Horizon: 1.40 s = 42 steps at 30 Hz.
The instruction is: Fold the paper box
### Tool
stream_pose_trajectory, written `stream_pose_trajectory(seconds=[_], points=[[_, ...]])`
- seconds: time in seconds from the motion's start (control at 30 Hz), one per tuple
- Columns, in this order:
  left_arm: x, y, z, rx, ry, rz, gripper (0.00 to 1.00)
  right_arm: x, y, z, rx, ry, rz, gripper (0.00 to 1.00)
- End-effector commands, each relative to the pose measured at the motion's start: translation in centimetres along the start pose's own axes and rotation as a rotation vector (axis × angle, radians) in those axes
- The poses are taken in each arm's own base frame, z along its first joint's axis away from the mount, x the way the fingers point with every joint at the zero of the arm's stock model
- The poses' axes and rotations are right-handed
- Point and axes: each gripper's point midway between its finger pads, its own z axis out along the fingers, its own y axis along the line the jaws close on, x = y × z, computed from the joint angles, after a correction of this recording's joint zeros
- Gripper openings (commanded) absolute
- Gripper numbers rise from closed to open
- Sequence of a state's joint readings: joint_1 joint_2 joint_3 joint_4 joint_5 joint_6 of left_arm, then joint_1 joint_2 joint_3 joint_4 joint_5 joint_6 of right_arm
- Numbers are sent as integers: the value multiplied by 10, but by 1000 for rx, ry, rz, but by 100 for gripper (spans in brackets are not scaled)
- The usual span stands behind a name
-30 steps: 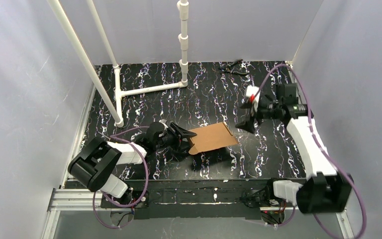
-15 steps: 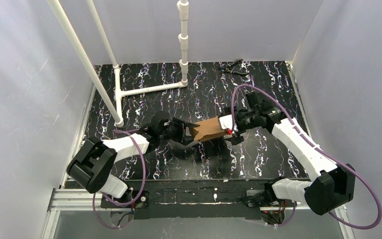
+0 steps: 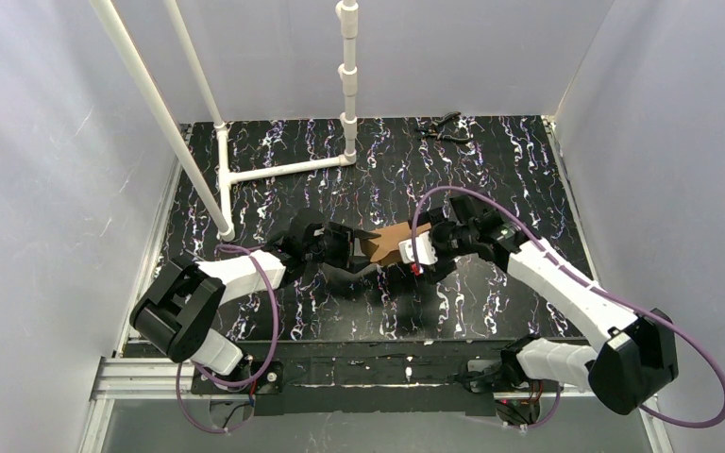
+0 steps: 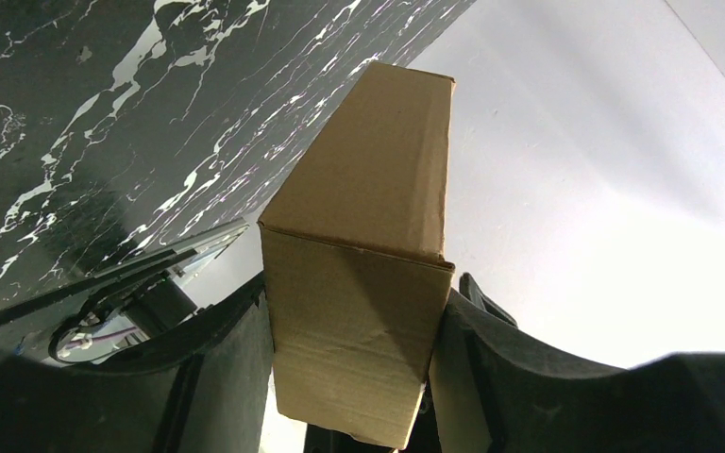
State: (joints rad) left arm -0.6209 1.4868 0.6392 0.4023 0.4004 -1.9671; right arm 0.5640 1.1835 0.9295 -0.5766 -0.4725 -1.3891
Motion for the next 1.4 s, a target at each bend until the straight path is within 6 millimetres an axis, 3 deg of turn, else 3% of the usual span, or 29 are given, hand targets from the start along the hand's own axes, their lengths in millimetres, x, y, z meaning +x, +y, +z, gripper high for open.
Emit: stream_pose_trajectory(seconds=[0.0, 0.23, 0.4, 0.57, 0.73, 0.83, 1.13, 1.37], points=[[15, -22, -9, 58, 20, 10, 30, -12, -23, 0, 141, 18, -106, 98], [17, -24, -19, 87, 12, 4, 31, -7, -15, 18, 196, 37, -147, 97], [16, -22, -20, 87, 10, 3, 32, -4, -21, 19, 247, 42, -145, 88], [18, -22, -21, 90, 13, 2, 36, -4, -20, 22, 260, 28, -132, 74], [19, -26, -25, 108, 11, 5, 43, -7, -22, 22, 278, 8, -105, 49], [20, -26, -26, 111, 12, 7, 47, -11, -24, 21, 274, -8, -85, 41], [17, -18, -41, 144, -13, 31, 63, -17, -10, 14, 246, -63, 45, 36], [13, -6, -50, 154, -29, 41, 84, -17, -5, 8, 256, -84, 106, 36]])
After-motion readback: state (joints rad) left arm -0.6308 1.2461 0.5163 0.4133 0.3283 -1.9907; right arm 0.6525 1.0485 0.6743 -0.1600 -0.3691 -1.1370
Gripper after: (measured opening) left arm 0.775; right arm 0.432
